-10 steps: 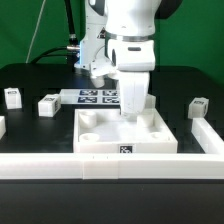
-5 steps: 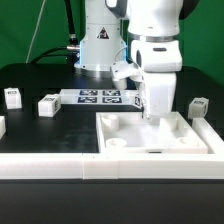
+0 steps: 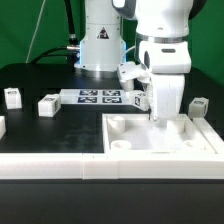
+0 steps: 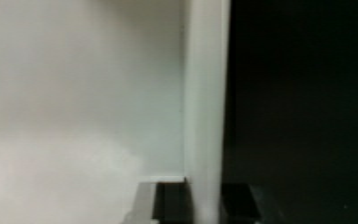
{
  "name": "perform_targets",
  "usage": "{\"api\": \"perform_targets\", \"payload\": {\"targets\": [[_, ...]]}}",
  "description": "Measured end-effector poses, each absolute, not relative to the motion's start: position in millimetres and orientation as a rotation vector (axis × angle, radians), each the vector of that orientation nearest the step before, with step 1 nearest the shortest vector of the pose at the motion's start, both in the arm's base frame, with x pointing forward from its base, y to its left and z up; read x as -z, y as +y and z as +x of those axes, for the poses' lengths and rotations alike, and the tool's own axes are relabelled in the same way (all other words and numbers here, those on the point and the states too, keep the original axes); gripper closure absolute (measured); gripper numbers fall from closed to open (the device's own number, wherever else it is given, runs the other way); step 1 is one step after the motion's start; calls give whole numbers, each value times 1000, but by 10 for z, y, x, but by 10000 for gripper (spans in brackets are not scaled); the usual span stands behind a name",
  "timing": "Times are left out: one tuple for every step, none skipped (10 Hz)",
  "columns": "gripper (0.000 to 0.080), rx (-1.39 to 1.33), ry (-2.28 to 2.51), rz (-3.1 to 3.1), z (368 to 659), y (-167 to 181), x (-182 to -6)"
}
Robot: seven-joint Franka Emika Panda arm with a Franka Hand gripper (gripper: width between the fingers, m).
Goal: Assemble one leg
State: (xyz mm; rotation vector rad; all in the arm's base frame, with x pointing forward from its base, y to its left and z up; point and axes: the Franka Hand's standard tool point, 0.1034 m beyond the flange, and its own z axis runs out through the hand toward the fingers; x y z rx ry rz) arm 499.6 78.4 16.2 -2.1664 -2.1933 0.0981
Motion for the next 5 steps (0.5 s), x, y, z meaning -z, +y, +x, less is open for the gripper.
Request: {"api": "perform_targets", "payload": {"targets": [[650,-98,-2193,-2167,4996,782,-161],[650,-98,-2193,-2167,4996,781,-161],[460,-98,-2193,-2167,4997,780,-161],[283,-98,-2193,-2167,4997,779,-161],[283,-98,-2193,-2167,4997,778,-161]]}}
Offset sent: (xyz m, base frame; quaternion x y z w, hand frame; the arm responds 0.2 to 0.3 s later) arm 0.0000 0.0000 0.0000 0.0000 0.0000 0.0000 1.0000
